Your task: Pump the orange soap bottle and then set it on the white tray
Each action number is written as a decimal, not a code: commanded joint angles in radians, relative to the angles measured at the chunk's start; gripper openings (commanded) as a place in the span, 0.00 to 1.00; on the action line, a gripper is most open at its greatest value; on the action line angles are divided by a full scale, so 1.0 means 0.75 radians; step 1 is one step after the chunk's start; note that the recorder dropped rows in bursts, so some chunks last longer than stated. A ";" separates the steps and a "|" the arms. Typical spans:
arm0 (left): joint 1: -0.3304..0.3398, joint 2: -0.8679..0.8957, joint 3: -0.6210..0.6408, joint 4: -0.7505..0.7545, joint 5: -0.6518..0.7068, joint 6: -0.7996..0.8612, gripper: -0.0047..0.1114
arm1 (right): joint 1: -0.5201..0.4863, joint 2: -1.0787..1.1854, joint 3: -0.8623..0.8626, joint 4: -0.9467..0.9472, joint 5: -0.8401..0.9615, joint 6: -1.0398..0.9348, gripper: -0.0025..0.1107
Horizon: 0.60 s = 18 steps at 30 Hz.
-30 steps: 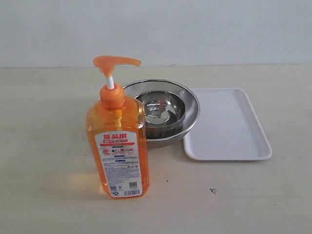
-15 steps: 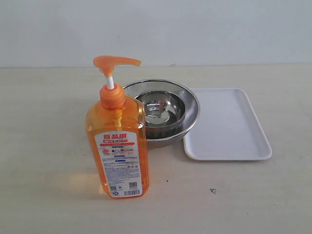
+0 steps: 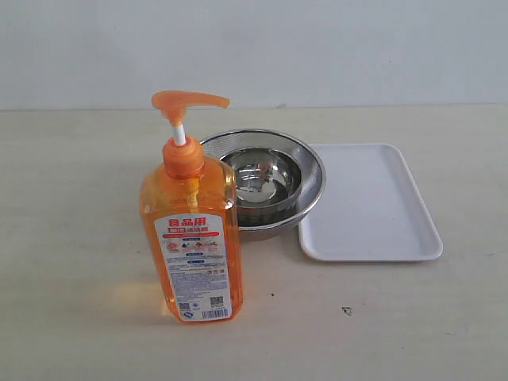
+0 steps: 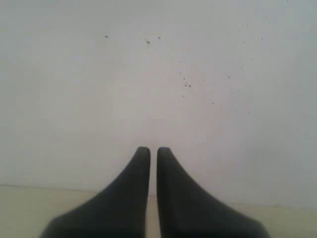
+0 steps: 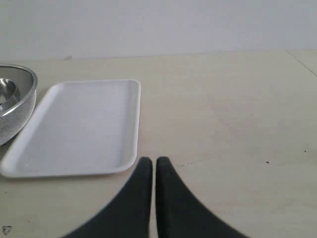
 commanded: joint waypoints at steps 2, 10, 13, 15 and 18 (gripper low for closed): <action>0.007 0.124 -0.010 0.005 -0.168 -0.013 0.08 | 0.004 -0.007 0.005 0.000 -0.013 -0.003 0.02; 0.007 0.215 -0.010 0.005 -0.256 -0.084 0.08 | 0.004 -0.007 0.005 0.000 -0.013 -0.003 0.02; 0.007 0.300 -0.010 0.005 -0.368 -0.087 0.08 | 0.004 -0.007 0.005 0.000 -0.013 -0.003 0.02; 0.007 0.374 -0.023 0.005 -0.427 -0.087 0.08 | 0.004 -0.007 0.005 0.000 -0.013 -0.003 0.02; 0.007 0.491 -0.069 0.122 -0.439 -0.079 0.08 | 0.004 -0.007 0.005 0.000 -0.013 -0.003 0.02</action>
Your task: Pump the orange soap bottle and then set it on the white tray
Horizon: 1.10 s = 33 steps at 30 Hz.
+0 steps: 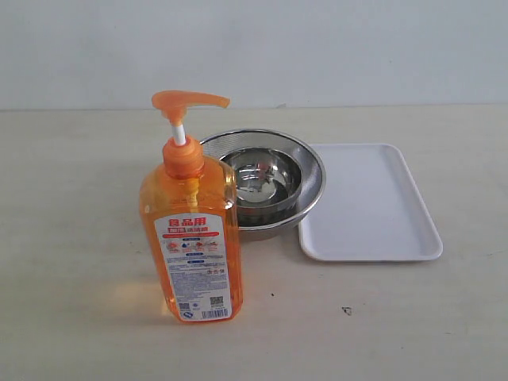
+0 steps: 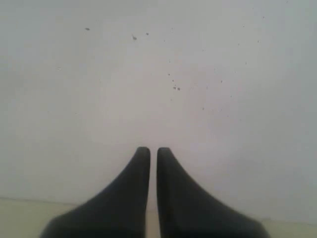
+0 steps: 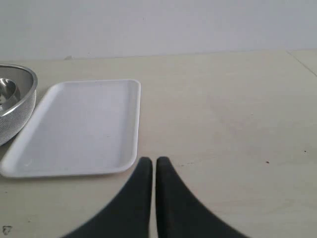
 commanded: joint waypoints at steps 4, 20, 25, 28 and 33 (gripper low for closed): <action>0.007 0.293 -0.140 0.586 -0.060 -0.126 0.08 | 0.004 -0.007 0.005 0.000 -0.013 -0.003 0.02; 0.007 0.922 -0.302 2.118 -0.826 -1.013 0.08 | 0.004 -0.007 0.005 0.000 -0.013 -0.003 0.02; 0.007 0.974 -0.242 2.118 -0.895 -1.041 0.08 | 0.004 -0.007 0.005 0.000 -0.013 -0.003 0.02; 0.019 0.970 -0.189 2.118 -0.796 -1.041 0.08 | 0.004 -0.007 0.005 0.000 -0.013 -0.003 0.02; 0.037 0.951 -0.111 2.118 -0.789 -1.037 0.08 | 0.004 -0.007 0.005 0.000 -0.013 -0.003 0.02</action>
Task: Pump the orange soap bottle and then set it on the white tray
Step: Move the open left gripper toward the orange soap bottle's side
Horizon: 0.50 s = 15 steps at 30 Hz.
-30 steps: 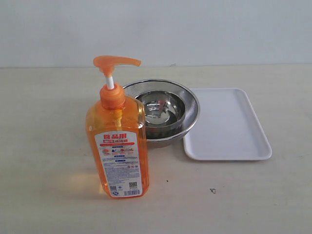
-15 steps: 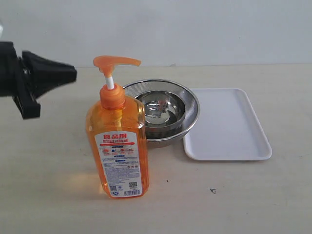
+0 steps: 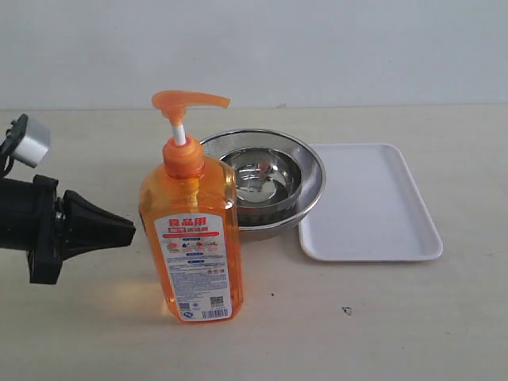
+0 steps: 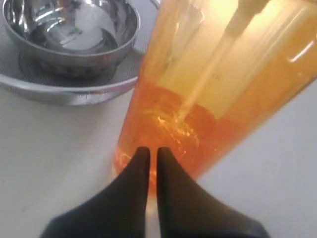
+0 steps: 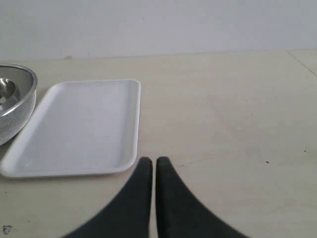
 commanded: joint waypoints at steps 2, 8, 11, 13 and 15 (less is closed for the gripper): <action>0.009 -0.052 0.080 0.004 0.010 0.008 0.08 | 0.004 -0.007 0.005 0.000 -0.013 -0.003 0.02; 0.009 -0.205 0.124 0.004 -0.014 0.121 0.08 | 0.004 -0.007 0.005 0.000 -0.010 -0.003 0.02; 0.009 -0.283 0.125 0.004 -0.006 0.123 0.08 | 0.004 -0.007 0.005 0.000 -0.010 -0.003 0.02; 0.009 -0.324 0.125 0.004 -0.006 0.121 0.08 | 0.004 -0.007 0.005 0.000 -0.010 -0.003 0.02; 0.009 -0.348 0.125 0.004 -0.027 0.118 0.08 | 0.004 -0.007 0.005 0.000 -0.010 -0.003 0.02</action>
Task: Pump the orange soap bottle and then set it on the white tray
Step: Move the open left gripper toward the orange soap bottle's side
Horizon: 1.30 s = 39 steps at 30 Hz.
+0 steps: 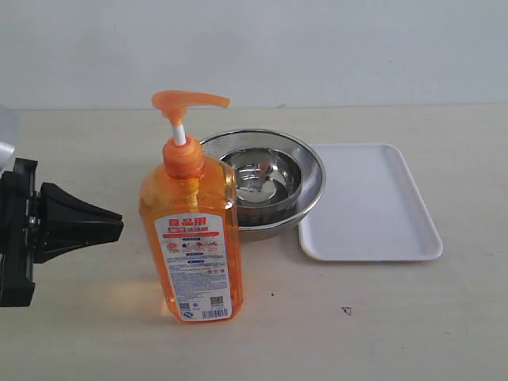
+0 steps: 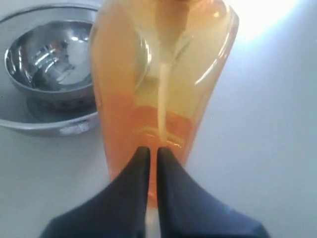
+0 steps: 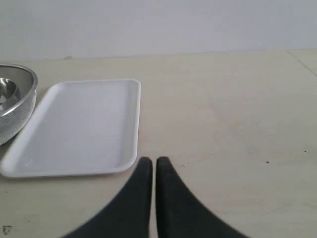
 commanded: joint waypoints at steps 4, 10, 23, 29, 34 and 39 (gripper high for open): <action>0.006 -0.066 0.008 -0.096 -0.050 -0.111 0.08 | 0.004 -0.007 0.005 0.000 -0.010 -0.003 0.02; 0.006 -0.066 0.008 -0.092 -0.050 -0.195 0.40 | 0.004 -0.007 0.005 0.000 -0.010 -0.003 0.02; 0.006 -0.066 0.008 -0.205 -0.253 -0.093 0.99 | 0.004 -0.007 0.005 0.000 -0.010 -0.003 0.02; 0.006 -0.066 0.008 -0.211 -0.246 0.176 0.99 | 0.004 -0.007 0.005 0.000 -0.010 -0.003 0.02; 0.006 -0.044 0.008 -0.225 -0.165 0.267 0.99 | 0.004 -0.007 0.005 0.000 -0.010 -0.003 0.02; 0.006 0.048 0.008 -0.342 -0.162 0.388 0.99 | 0.004 -0.007 0.005 0.000 -0.010 -0.003 0.02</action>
